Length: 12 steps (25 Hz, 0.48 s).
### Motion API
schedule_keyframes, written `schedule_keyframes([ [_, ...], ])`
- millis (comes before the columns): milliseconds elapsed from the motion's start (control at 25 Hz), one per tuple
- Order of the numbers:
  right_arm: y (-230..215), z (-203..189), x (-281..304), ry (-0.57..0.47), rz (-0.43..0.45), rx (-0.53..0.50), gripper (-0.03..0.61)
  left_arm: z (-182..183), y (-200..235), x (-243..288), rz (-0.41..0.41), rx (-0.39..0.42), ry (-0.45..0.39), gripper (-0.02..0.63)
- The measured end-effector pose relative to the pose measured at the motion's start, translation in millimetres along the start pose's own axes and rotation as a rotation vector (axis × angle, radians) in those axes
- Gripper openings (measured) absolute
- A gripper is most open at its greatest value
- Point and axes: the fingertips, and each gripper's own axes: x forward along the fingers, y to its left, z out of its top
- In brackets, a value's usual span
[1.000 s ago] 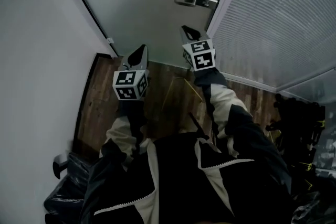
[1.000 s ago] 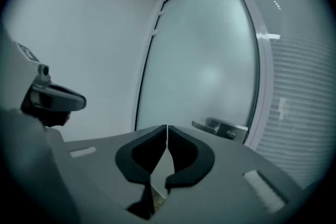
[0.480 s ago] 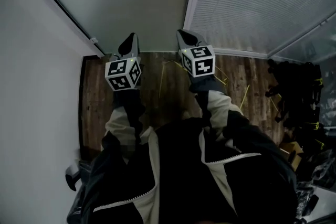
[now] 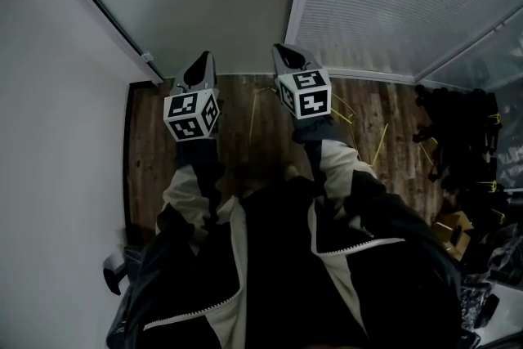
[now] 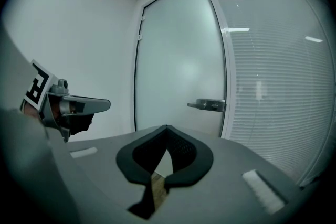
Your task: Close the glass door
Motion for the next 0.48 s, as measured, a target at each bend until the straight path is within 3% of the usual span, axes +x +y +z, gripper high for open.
schedule_keyframes([
  [480, 22.1, 3.2, -12.7, -0.016, 0.007, -0.012, 0.000, -0.5, 1.3, -25.6, 0.008, 0.005, -0.009, 0.003],
])
